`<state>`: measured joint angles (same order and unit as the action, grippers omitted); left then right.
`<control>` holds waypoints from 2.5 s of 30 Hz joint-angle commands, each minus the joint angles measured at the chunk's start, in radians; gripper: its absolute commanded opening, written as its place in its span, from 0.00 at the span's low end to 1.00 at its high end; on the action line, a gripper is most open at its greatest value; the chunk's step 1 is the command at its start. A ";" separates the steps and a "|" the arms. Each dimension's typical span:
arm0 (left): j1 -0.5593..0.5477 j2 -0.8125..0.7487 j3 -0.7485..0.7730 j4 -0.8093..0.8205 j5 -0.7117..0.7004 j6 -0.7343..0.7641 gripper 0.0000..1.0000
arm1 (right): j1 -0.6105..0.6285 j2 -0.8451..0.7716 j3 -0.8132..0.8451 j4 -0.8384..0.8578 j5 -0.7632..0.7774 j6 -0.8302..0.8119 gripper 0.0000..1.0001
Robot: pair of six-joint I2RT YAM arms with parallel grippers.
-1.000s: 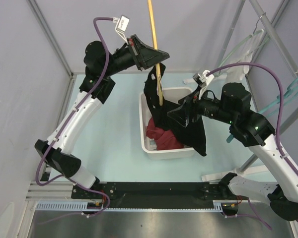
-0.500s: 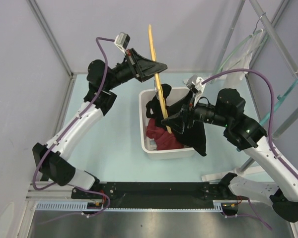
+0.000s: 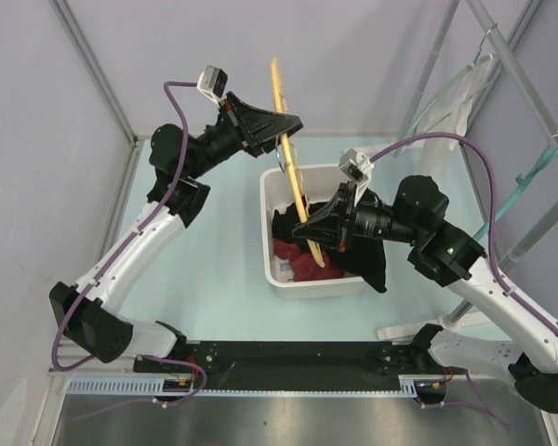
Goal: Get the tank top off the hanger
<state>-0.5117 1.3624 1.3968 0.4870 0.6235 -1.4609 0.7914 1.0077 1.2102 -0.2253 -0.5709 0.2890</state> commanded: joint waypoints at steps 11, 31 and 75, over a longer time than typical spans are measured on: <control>-0.001 -0.146 -0.090 -0.022 0.110 0.322 0.99 | 0.029 -0.205 0.129 -0.008 0.359 0.420 0.00; 0.001 -0.467 -0.234 -0.373 -0.021 0.608 0.99 | -0.004 -0.423 0.178 0.018 0.474 0.884 0.00; 0.001 -0.402 -0.265 -0.370 -0.001 0.619 0.99 | -0.248 -0.167 0.261 -0.148 1.157 1.009 0.00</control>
<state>-0.5121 0.9512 1.1248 0.0937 0.6048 -0.8623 0.5407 0.8314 1.4700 -0.4496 0.4332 1.2015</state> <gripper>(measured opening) 0.994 0.058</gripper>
